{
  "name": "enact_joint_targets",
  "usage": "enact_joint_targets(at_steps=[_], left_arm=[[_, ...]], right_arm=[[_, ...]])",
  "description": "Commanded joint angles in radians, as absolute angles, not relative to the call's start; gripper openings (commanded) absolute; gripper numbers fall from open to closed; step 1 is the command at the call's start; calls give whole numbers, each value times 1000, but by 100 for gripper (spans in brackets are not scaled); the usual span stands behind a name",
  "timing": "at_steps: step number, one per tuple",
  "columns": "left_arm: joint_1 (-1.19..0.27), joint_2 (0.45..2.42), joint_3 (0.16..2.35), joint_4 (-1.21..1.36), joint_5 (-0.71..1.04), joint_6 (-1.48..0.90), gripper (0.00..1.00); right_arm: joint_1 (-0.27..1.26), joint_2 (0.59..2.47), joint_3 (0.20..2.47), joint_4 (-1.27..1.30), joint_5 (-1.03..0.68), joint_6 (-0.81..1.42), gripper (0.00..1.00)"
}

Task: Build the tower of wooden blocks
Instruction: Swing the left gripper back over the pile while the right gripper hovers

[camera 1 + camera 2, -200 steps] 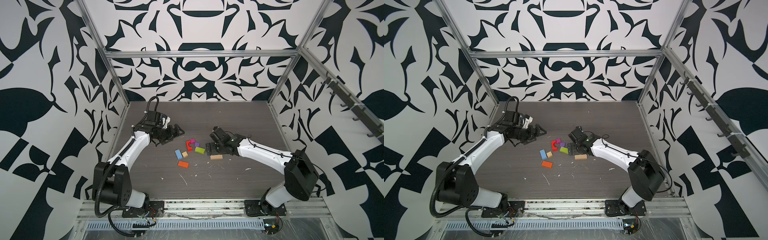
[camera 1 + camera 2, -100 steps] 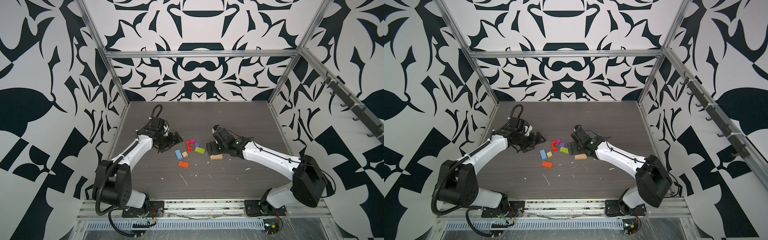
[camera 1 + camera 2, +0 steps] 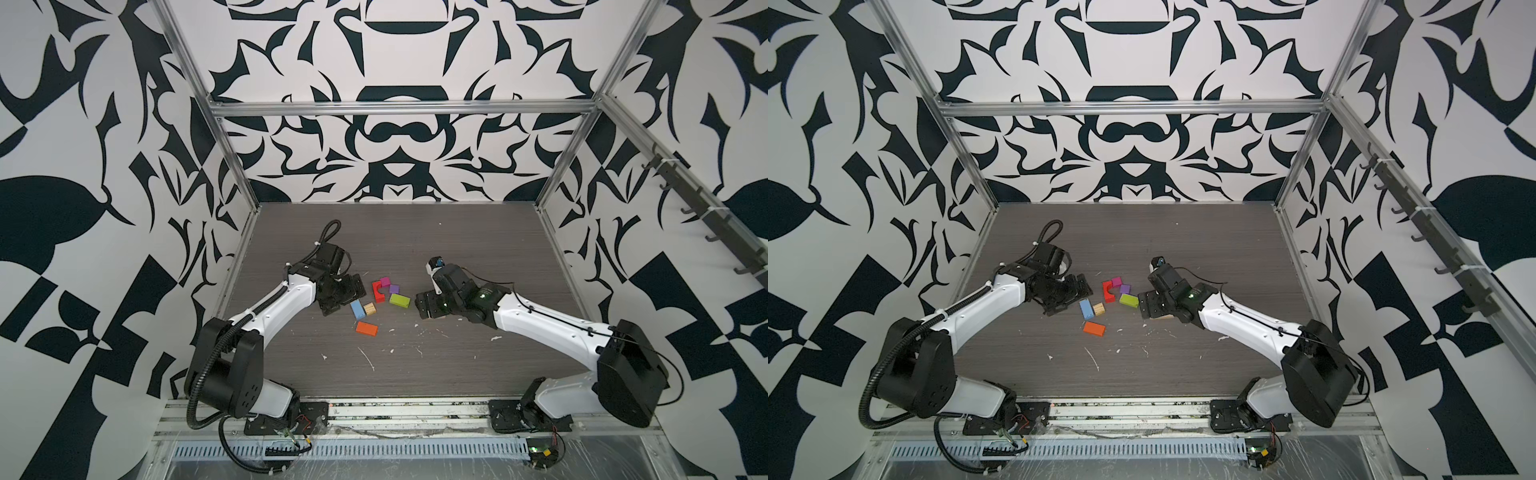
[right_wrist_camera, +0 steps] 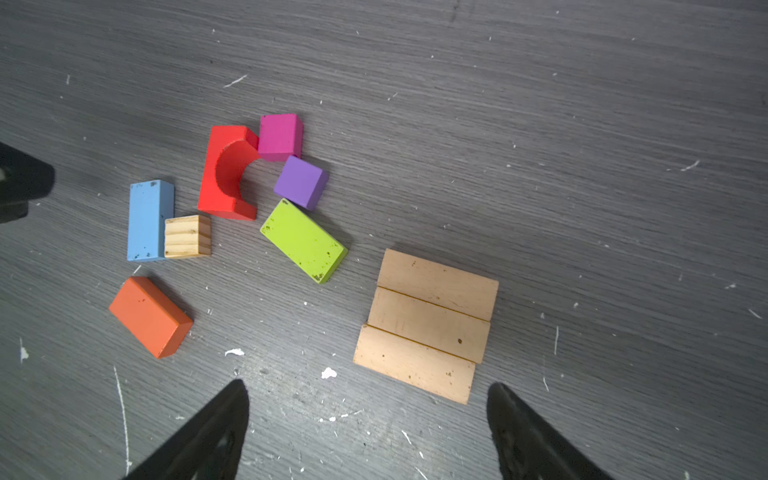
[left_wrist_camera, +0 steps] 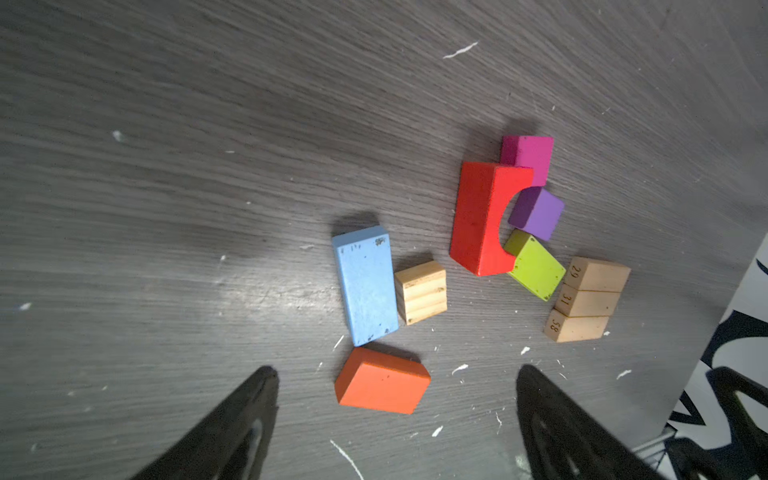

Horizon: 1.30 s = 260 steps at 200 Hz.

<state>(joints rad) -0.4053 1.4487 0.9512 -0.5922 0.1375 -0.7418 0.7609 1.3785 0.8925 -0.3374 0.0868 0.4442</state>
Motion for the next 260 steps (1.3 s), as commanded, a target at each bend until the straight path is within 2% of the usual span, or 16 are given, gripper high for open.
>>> enact_joint_targets(at_steps=[1,133,207,260], left_arm=[[-424,1447,946,-645,65,-786,91],[-484,1582,1001,-689,-15,-838,74],[-488,1672,1056,-691,-21,-807,69],[-489,1719,1064,-694,-33,-801,61]], right_arm=[[764,1336,882,-308,103,428,93],[765,1335,868,-307,74,437,92],[765,1323,864,-326,86,432,91],[765,1320,862,-334,87,429,91]])
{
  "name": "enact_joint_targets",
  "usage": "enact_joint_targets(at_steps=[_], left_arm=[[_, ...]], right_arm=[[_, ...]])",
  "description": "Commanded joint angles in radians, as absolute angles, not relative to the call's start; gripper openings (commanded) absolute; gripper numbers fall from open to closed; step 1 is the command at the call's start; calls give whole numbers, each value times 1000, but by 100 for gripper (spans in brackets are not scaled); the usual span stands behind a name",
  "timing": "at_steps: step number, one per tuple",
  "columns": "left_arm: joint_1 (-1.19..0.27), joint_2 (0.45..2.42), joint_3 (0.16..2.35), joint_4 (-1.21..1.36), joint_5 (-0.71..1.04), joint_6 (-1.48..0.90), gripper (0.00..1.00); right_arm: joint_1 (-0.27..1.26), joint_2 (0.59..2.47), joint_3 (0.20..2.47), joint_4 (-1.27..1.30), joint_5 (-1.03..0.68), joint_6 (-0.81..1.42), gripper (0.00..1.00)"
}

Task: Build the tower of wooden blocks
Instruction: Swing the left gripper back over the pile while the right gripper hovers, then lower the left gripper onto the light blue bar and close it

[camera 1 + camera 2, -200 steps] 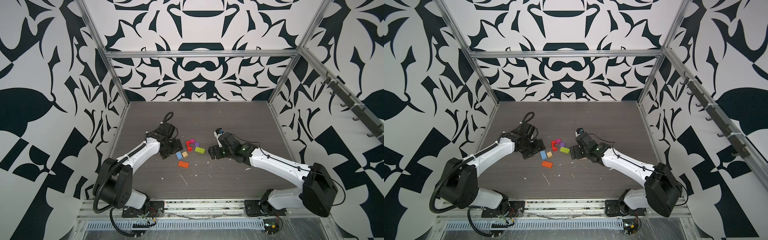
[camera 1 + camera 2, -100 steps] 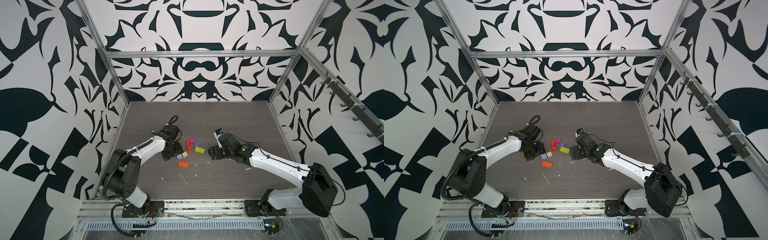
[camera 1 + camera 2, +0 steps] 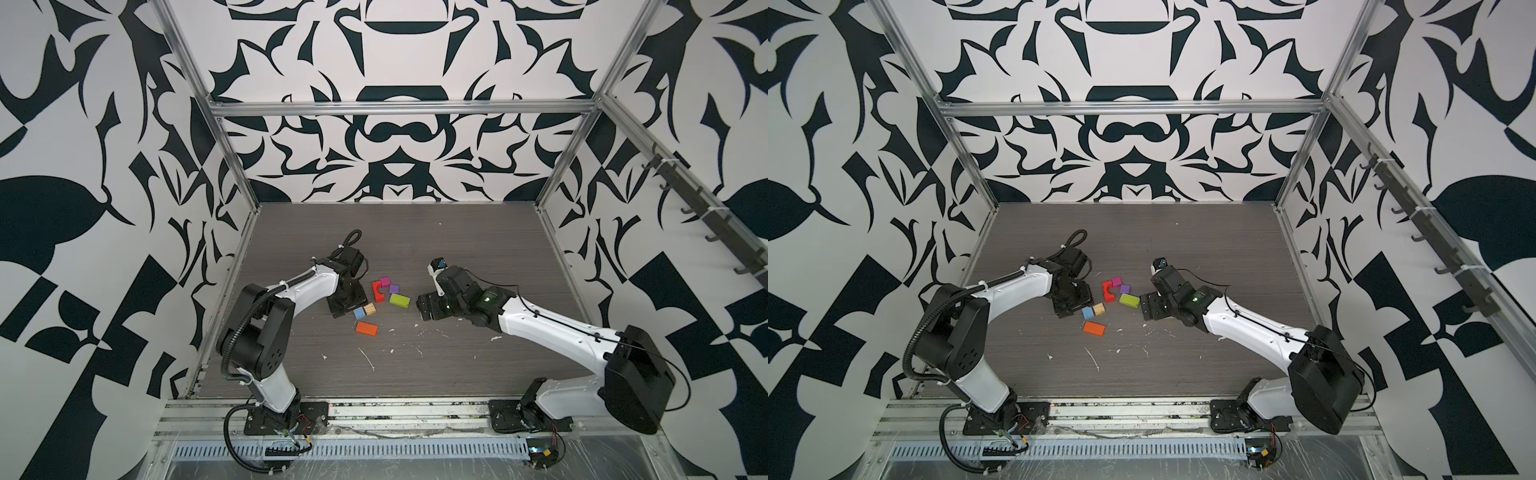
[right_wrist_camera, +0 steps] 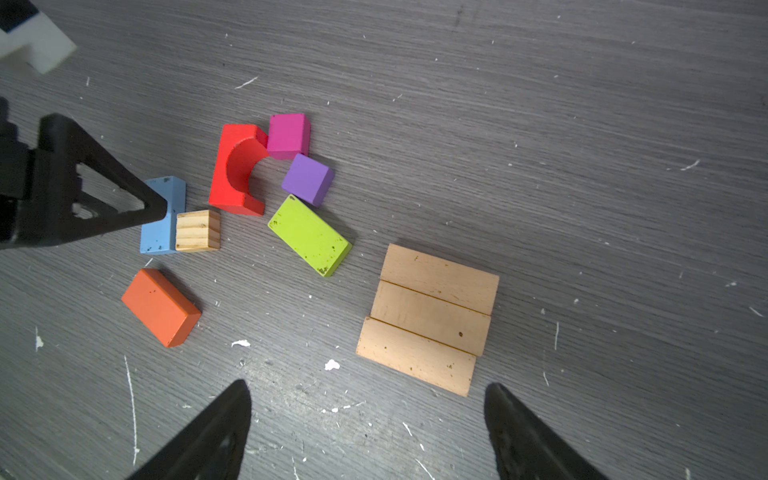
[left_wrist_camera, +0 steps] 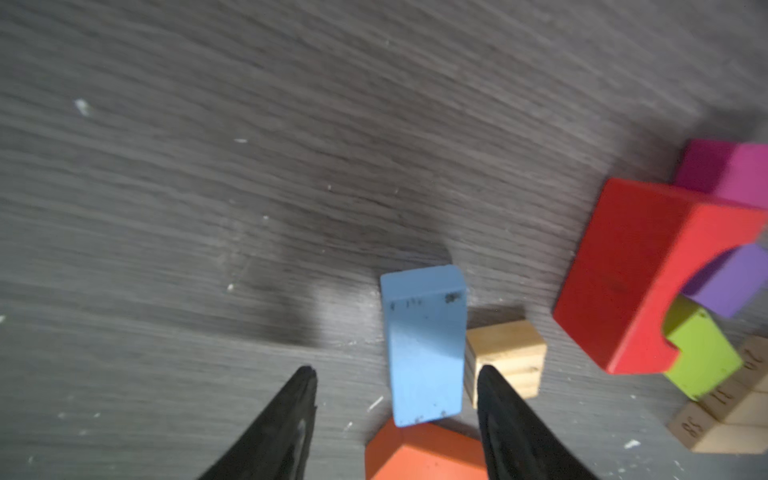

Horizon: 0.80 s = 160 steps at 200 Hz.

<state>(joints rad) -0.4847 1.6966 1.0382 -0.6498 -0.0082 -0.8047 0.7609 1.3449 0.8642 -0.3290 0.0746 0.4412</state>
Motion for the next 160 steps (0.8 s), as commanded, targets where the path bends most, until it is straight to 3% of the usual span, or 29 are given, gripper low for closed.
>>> enact_joint_targets(at_steps=[1,160], left_arm=[[-489,1719,1064,-695,-34,-800,61],[-512,1764,1068,-680,-54,-807,56]], right_arm=[[764,1320,862,-334,87,429,91],[764,1337,874,-340,84,423,91]])
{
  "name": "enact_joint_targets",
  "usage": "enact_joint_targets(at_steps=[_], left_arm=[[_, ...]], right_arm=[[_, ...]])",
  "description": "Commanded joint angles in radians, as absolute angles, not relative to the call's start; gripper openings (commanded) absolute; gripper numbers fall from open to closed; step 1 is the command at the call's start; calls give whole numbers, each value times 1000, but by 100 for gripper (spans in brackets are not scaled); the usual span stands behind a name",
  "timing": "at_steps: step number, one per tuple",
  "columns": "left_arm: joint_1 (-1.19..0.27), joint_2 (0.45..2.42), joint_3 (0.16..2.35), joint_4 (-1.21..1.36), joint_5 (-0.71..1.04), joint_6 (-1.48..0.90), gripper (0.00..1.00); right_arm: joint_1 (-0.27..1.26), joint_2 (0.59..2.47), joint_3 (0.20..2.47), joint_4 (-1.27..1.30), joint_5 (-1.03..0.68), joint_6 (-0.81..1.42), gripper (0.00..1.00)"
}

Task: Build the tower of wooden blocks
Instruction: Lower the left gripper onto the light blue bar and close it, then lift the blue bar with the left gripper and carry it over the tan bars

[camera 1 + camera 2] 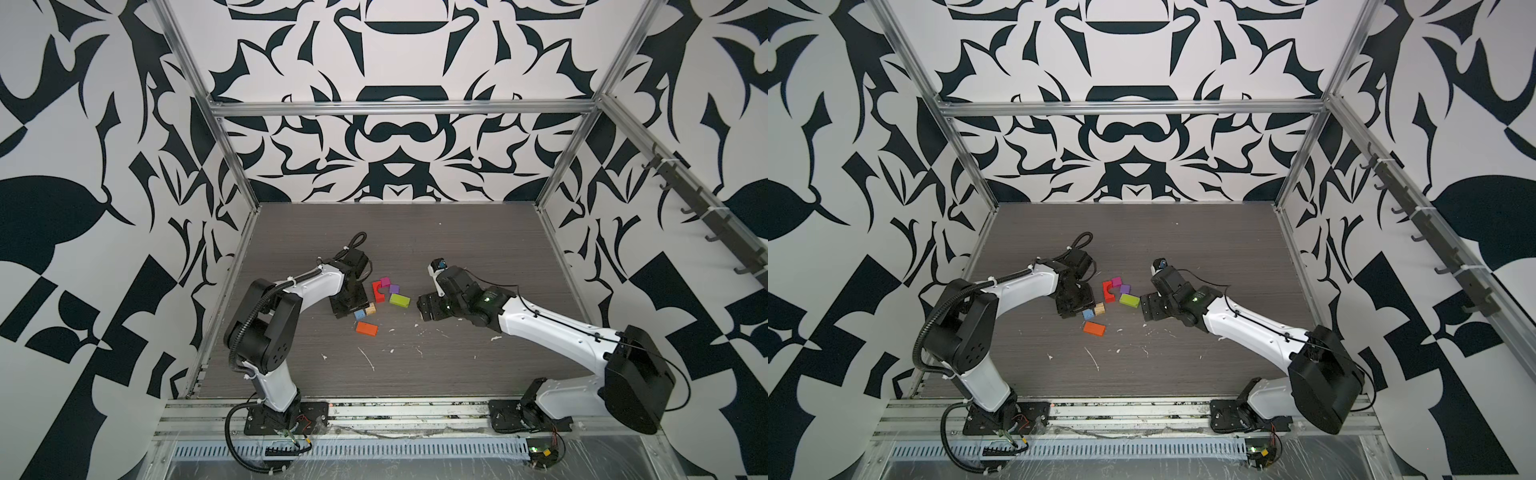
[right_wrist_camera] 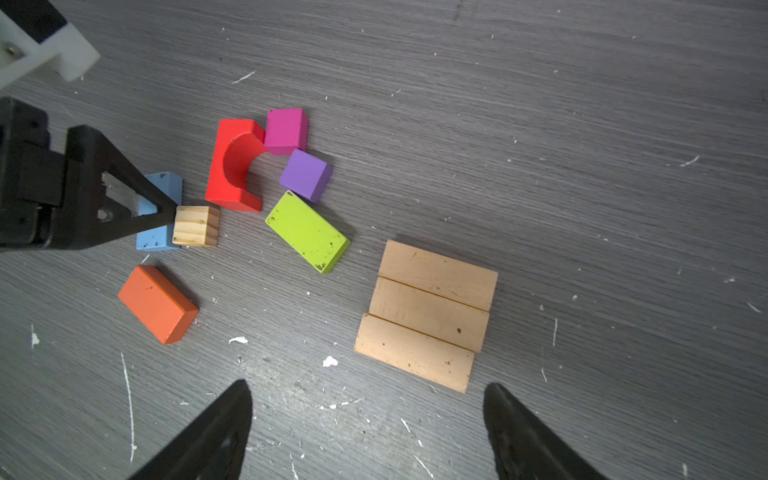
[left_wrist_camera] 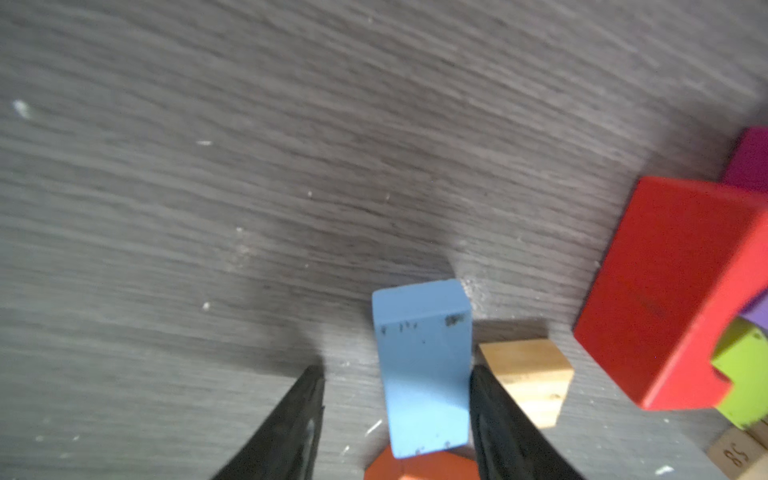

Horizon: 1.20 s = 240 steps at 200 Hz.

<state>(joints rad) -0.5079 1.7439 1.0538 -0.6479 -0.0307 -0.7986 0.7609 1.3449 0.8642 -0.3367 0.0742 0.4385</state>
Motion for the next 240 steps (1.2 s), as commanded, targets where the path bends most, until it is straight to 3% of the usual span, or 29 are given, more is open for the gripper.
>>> enact_joint_targets(at_steps=[1,140,240], left_arm=[[-512,1764,1068,-680,-55,-807,56],[-512,1768,1092,-730,-98,-759,39],[-512,1733,1091,-732,-93,-721,14]], right_arm=[[764,1337,874,-340,84,424,90],[764,1344,887,-349,81,423,90],[764,1350,894,-357,81,436,90]])
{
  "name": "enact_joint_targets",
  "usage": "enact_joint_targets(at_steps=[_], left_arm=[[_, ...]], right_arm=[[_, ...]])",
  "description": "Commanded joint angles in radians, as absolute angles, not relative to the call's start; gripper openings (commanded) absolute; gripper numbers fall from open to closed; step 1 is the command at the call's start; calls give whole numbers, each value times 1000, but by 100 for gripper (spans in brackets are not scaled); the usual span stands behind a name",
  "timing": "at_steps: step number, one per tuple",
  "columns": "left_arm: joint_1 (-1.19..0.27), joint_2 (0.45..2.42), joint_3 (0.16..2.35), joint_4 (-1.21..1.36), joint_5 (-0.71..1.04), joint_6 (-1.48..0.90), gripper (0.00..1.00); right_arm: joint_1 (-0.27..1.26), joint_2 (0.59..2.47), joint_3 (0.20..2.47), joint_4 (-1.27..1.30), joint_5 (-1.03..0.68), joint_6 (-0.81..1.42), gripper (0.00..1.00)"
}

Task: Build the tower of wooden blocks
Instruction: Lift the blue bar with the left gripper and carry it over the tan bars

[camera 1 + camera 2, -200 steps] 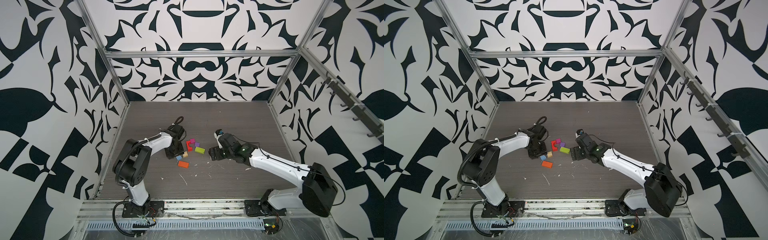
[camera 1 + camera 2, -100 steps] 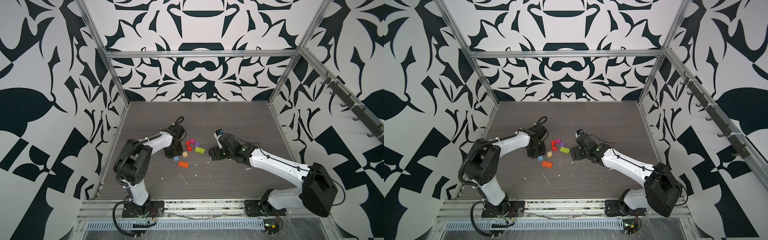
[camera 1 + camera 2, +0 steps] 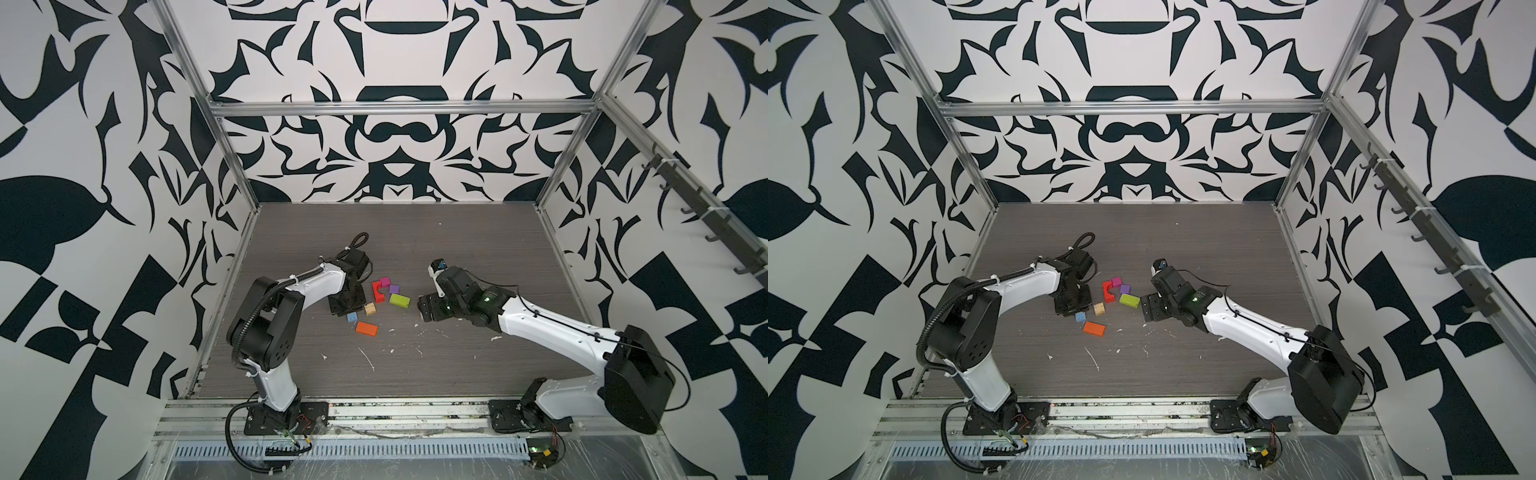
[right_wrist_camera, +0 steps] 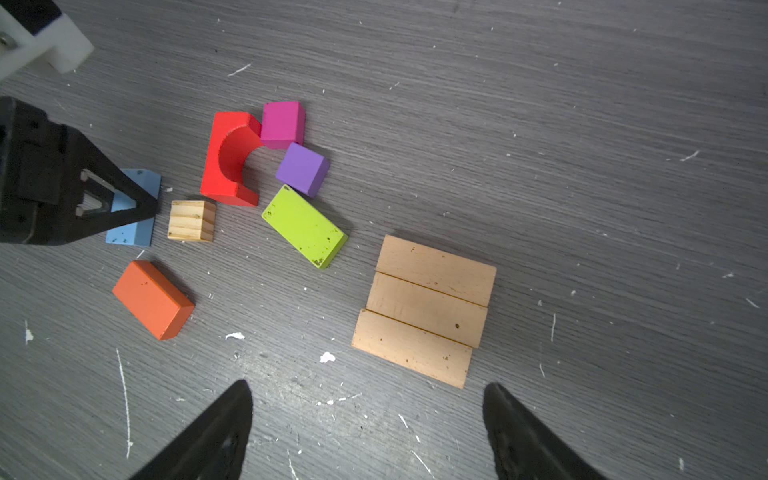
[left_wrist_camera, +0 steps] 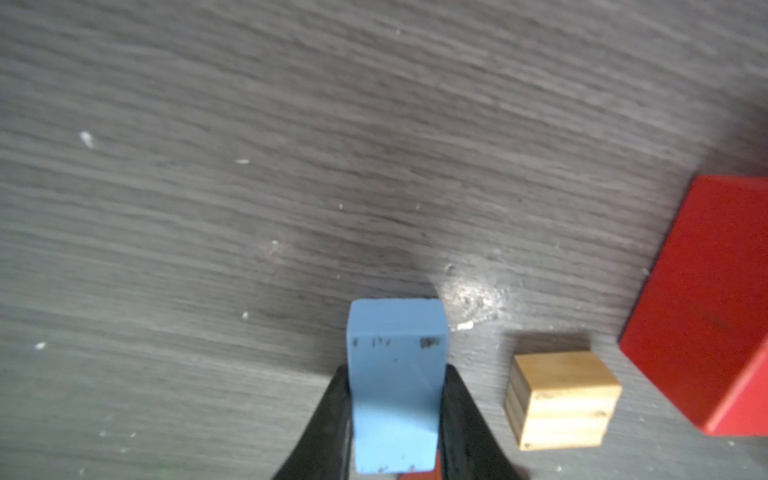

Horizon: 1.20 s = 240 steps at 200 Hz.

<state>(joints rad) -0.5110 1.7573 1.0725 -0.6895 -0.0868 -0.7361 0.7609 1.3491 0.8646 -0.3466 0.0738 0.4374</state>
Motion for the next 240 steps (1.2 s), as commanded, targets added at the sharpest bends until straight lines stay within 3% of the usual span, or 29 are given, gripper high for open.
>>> enact_joint_targets(at_steps=[1,118,240], left_arm=[[-512,1731,1091,-732,-92,-720,14],[-515,1590,1134,-751,-44,-686,6],[-590,1494,1136,-584,98,-742,6]], right_arm=[[764,1349,894,-357,81,436,90],[764,1316,878,-345,78,460,90],[764,1227,831,-328,100,446,90]])
